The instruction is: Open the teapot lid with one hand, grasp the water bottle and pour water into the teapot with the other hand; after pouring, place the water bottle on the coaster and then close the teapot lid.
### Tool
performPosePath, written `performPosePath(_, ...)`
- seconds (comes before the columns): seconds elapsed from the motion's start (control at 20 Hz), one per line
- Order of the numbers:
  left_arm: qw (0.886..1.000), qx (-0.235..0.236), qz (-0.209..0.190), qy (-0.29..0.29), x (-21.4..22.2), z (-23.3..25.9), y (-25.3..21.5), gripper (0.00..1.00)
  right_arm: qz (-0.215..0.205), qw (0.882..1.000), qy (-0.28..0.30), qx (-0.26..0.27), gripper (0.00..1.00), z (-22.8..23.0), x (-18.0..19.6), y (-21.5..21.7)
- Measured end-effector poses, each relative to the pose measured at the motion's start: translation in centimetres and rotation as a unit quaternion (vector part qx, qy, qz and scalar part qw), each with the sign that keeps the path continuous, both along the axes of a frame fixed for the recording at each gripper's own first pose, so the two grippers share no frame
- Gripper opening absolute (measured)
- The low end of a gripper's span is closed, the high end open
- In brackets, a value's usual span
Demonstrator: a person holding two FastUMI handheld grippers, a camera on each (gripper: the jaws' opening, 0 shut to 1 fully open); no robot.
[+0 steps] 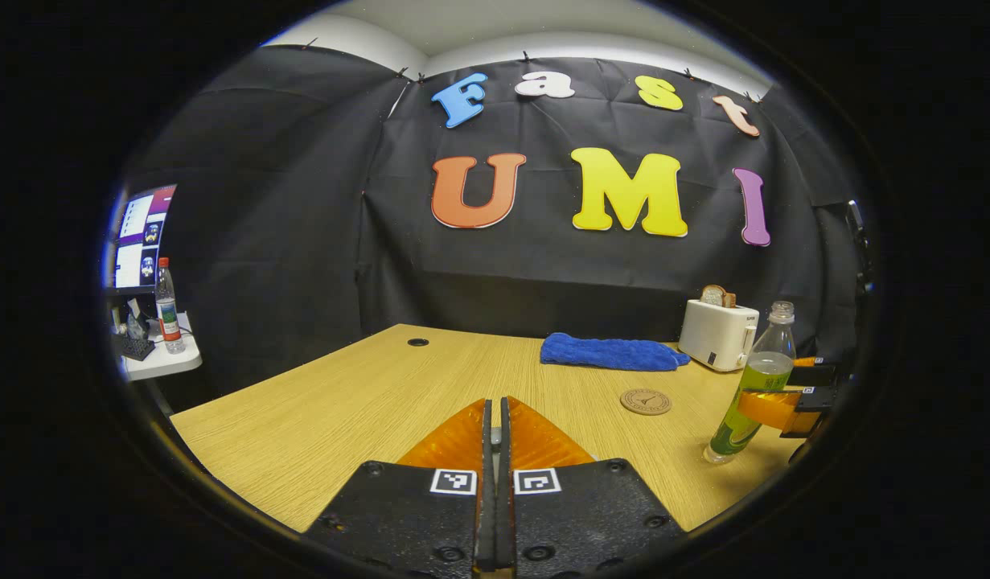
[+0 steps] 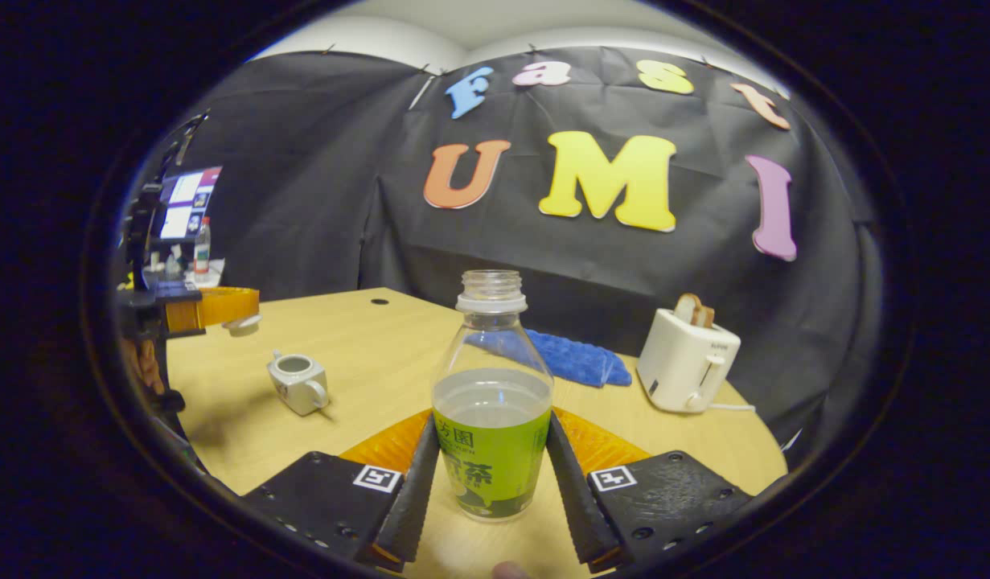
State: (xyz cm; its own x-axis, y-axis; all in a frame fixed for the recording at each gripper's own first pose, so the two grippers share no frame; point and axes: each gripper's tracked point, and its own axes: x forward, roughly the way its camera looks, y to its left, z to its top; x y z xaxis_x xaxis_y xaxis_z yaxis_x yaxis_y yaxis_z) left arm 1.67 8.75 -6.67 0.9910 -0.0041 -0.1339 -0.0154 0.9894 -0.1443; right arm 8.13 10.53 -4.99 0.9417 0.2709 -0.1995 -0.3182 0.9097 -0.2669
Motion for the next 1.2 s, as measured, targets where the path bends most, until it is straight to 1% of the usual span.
performPosePath(0.1, 1.000, 0.006, -0.004, -0.003, -0.1, 0.2, 0.2, 0.02, 0.008, 0.998, -0.004, -0.065, 0.70, 0.5, 1.2, 0.5)
performPosePath(0.2, 1.000, 0.008, -0.006, -0.007, -0.2, 0.3, 0.7, 0.02, 0.021, 0.992, -0.008, -0.120, 0.71, 0.6, 2.1, 1.7)
performPosePath(0.25, 1.000, 0.007, -0.006, -0.010, -0.2, 0.5, 1.0, 0.02, 0.025, 0.988, -0.013, -0.151, 0.71, 0.8, 2.6, 2.3)
performPosePath(0.3, 1.000, 0.004, -0.006, -0.012, -0.2, 0.7, 1.2, 0.02, 0.028, 0.981, -0.018, -0.189, 0.70, 0.8, 3.1, 2.7)
performPosePath(0.45, 1.000, -0.003, -0.001, -0.013, 0.2, 1.0, 2.1, 0.02, 0.034, 0.961, -0.035, -0.271, 0.70, 0.6, 4.8, 4.0)
performPosePath(0.55, 1.000, -0.002, 0.002, -0.016, 0.4, 1.2, 2.8, 0.02, 0.040, 0.945, -0.047, -0.323, 0.71, 0.3, 5.7, 4.8)
performPosePath(0.65, 1.000, 0.005, 0.004, -0.023, 0.5, 1.4, 3.4, 0.03, 0.047, 0.925, -0.058, -0.372, 0.71, -0.1, 6.2, 5.5)
performPosePath(0.85, 0.999, 0.022, 0.004, -0.026, 0.5, 0.9, 4.5, 0.02, 0.055, 0.879, -0.109, -0.460, 0.71, 0.1, 6.4, 7.2)
performPosePath(0.95, 0.999, 0.024, 0.006, -0.023, 0.6, 0.5, 5.1, 0.02, 0.063, 0.858, -0.132, -0.492, 0.72, 0.1, 6.2, 8.3)
performPosePath(1.05, 1.000, 0.020, 0.005, -0.015, 0.6, -0.3, 5.5, 0.02, 0.073, 0.840, -0.145, -0.518, 0.71, -0.1, 6.0, 9.4)
performPosePath(1.2, 1.000, 0.022, 0.008, -0.011, 0.6, -0.6, 6.1, 0.02, 0.079, 0.806, -0.175, -0.561, 0.72, 0.0, 6.3, 10.6)
